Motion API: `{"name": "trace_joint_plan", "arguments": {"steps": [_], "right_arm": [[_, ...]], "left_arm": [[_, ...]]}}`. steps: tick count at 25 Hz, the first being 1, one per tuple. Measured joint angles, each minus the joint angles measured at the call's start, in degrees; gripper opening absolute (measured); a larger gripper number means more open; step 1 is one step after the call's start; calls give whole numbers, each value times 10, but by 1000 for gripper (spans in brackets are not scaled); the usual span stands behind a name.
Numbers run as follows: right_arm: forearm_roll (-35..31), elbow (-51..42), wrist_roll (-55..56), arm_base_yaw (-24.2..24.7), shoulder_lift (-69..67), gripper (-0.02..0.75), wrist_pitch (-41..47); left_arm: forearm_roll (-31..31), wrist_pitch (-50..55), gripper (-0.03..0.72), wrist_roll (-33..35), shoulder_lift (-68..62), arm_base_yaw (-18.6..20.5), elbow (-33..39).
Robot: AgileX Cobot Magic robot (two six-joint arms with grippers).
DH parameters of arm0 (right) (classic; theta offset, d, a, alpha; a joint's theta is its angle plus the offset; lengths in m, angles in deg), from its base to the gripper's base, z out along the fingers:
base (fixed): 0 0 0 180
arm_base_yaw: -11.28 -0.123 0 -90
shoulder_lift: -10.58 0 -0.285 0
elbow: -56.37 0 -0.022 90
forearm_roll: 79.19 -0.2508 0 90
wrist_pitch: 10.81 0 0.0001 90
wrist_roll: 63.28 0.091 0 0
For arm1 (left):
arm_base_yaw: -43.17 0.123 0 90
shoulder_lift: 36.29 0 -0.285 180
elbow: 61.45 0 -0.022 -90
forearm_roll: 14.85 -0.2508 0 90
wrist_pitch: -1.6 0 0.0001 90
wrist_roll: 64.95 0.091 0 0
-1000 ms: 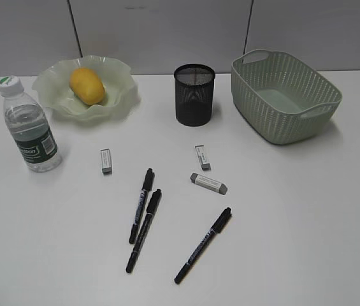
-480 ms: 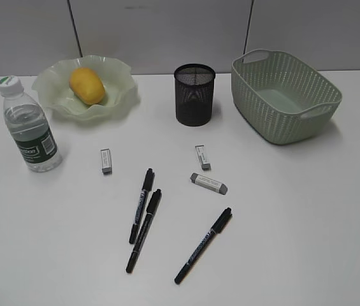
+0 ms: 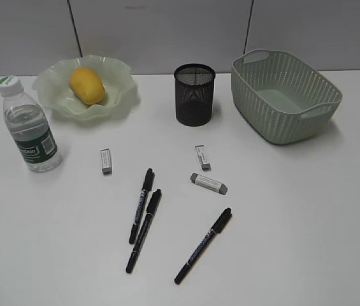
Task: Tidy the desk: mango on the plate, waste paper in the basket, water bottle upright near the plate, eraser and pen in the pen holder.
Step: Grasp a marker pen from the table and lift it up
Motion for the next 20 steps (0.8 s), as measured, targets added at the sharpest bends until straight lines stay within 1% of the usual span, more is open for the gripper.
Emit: {"name": "trace_joint_plan", "arguments": {"steps": [1,5,10,11,14,17,20], "right_arm": [[0,0,-1,0,-3,529,0],[-39,2,-25,-1,-44,529,-1],[-16,46,-36,-1,-156,529,-1],[-11,61,-22,-1,-189,529,-1],[0,132,91,-1,-287,526,0],[0,198,173,-1,-378,505,4],[0,252,210,-1,-481,496,46]], "left_arm": [[0,0,571,0,0,0,0],[-1,0,571,0,0,0,0],[0,-1,571,0,0,0,0],[0,-1,571,0,0,0,0],[-1,-1,571,0,0,0,0],[-1,-1,571,0,0,0,0],[-1,-1,571,0,0,0,0]]}}
